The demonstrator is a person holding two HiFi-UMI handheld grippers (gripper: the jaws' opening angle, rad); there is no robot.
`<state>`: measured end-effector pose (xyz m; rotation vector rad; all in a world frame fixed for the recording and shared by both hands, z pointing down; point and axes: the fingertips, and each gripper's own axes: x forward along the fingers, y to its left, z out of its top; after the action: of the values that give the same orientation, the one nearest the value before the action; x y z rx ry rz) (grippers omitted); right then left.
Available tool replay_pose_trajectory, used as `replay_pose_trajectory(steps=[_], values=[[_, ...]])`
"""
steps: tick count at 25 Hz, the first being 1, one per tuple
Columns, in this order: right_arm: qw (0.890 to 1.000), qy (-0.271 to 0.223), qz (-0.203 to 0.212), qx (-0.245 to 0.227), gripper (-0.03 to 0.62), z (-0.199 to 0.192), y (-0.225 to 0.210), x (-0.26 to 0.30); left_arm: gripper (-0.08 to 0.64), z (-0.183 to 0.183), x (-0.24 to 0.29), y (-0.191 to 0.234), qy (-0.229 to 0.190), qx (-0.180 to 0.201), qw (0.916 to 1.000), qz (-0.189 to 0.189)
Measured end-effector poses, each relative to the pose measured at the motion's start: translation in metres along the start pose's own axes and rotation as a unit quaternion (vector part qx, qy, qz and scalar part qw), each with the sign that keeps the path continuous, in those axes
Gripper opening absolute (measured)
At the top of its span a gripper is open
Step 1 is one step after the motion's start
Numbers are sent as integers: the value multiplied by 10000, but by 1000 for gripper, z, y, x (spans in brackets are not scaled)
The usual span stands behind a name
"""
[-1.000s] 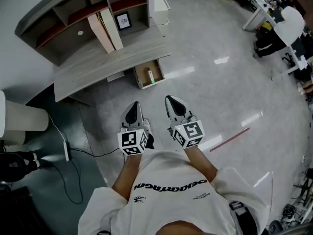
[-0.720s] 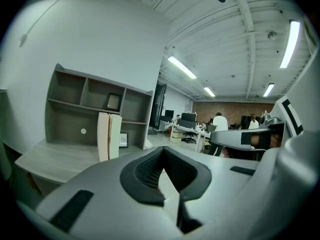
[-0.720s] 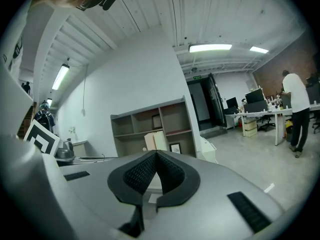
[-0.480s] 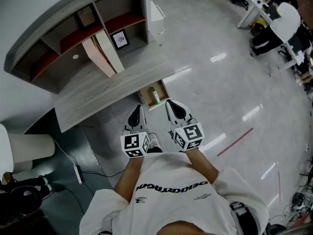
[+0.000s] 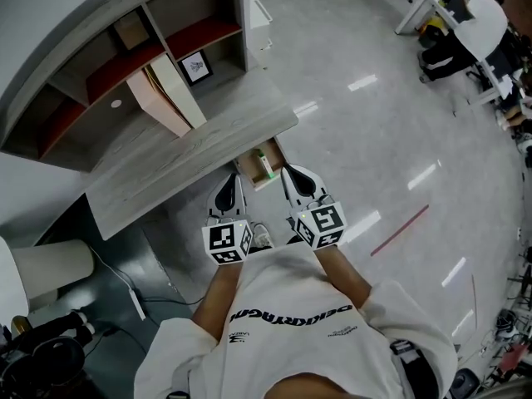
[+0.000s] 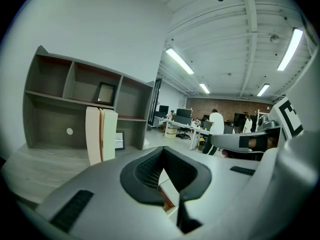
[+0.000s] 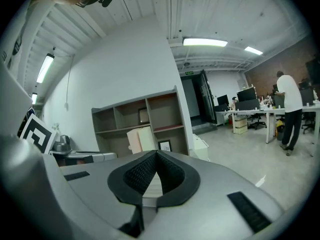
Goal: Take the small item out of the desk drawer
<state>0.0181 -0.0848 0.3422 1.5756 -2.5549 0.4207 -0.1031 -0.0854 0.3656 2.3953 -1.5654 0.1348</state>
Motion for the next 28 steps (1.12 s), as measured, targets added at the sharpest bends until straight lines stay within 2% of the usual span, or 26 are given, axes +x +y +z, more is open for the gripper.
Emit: replay_pose_trajectory(steps=[5, 11, 21, 28], values=[[9998, 199, -8, 51, 32, -11, -8, 13, 15, -10, 9, 4, 142, -62, 9999, 0], [9986, 471, 240, 75, 32, -28, -20, 30, 15, -31, 19, 8, 352, -124, 9990, 231], [9938, 1069, 269, 147, 32, -92, -32, 49, 15, -77, 31, 7, 655, -255, 9970, 312], [9918, 1239, 256, 159, 32, -126, -48, 71, 15, -105, 45, 20, 765, -398, 9950, 499]])
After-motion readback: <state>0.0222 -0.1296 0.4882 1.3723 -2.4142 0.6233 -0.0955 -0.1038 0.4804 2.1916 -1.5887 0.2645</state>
